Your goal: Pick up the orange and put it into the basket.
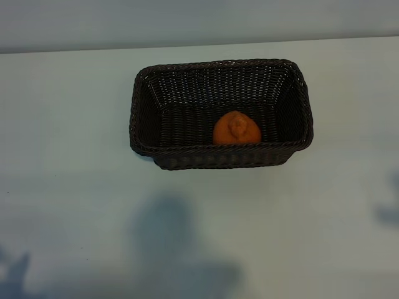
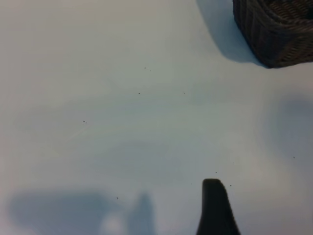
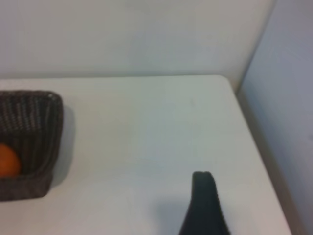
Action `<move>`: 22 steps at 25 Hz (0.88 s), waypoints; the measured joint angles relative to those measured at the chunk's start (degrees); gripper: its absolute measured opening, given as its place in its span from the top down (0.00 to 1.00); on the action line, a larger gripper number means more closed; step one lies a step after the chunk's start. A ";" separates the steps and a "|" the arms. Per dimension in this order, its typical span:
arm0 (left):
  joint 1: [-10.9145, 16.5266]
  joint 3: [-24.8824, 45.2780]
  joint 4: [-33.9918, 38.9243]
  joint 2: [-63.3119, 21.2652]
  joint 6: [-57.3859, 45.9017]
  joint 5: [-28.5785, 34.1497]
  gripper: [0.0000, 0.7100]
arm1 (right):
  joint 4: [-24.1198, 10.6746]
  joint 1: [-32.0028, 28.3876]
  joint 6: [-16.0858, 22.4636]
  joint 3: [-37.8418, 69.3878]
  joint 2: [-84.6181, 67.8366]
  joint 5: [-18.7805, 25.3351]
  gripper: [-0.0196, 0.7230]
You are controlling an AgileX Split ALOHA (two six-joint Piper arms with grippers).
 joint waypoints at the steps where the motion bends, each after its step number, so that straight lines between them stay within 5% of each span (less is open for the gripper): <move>1: 0.00 0.00 0.00 0.00 0.00 0.00 0.34 | 0.00 1.05 0.00 1.37 -1.31 -0.45 0.30; 22: 0.00 0.00 0.00 0.00 -0.05 0.00 0.34 | 0.01 4.50 0.58 22.06 -19.85 0.52 0.30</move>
